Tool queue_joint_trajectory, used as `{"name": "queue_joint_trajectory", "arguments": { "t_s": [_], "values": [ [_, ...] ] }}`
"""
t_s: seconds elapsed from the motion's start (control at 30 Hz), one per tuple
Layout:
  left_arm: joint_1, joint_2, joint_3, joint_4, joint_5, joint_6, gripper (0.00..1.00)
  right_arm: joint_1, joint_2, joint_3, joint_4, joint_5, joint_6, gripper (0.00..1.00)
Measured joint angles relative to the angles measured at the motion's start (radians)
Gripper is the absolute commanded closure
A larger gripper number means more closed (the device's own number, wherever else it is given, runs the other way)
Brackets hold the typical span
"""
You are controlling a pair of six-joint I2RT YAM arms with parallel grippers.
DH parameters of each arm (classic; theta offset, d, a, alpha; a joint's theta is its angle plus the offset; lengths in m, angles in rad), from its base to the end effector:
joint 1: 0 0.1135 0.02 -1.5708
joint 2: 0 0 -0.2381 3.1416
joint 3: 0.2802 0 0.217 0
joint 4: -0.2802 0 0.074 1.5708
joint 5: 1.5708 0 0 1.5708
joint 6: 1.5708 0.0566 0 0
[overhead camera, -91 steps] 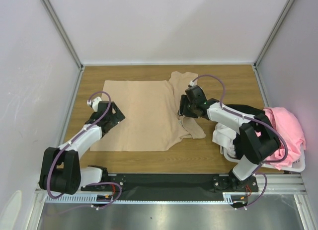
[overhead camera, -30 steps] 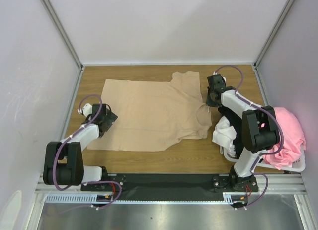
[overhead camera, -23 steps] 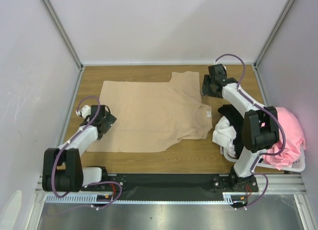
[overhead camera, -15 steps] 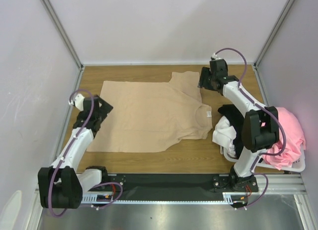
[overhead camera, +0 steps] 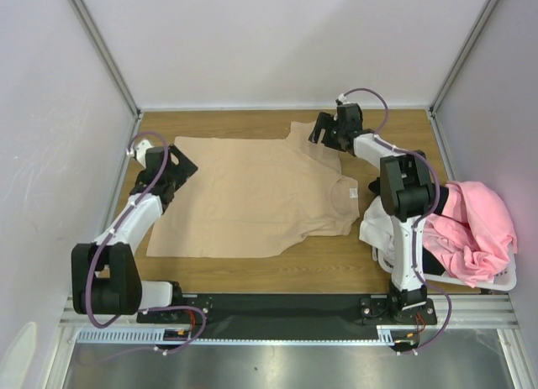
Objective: Fold and stack the t-shirts
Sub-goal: Flatten the tshirt out
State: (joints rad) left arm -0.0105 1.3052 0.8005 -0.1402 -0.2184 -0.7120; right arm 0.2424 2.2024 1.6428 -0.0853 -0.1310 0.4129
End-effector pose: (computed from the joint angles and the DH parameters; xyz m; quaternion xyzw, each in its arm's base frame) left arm 0.2725 0.0094 0.2172 -0.3513 0.8185 -0.0657 0.4497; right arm 0.4575 0.1207 0.1676 0.0469 0.8921 0.1989 0.4031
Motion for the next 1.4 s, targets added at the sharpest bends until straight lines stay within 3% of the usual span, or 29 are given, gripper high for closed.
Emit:
{"name": "queue_joint_trajectory", "arguments": {
  "t_s": [0.63,1.4],
  "values": [
    [0.000,0.188,0.011,0.055,0.016,0.013,0.00,-0.034,0.184,0.219,-0.025,-0.021,0.020,0.10],
    [0.000,0.478,0.306,0.078,0.050,0.044,0.00,-0.066,0.423,0.640,-0.140,-0.060,-0.014,0.00]
  ]
}}
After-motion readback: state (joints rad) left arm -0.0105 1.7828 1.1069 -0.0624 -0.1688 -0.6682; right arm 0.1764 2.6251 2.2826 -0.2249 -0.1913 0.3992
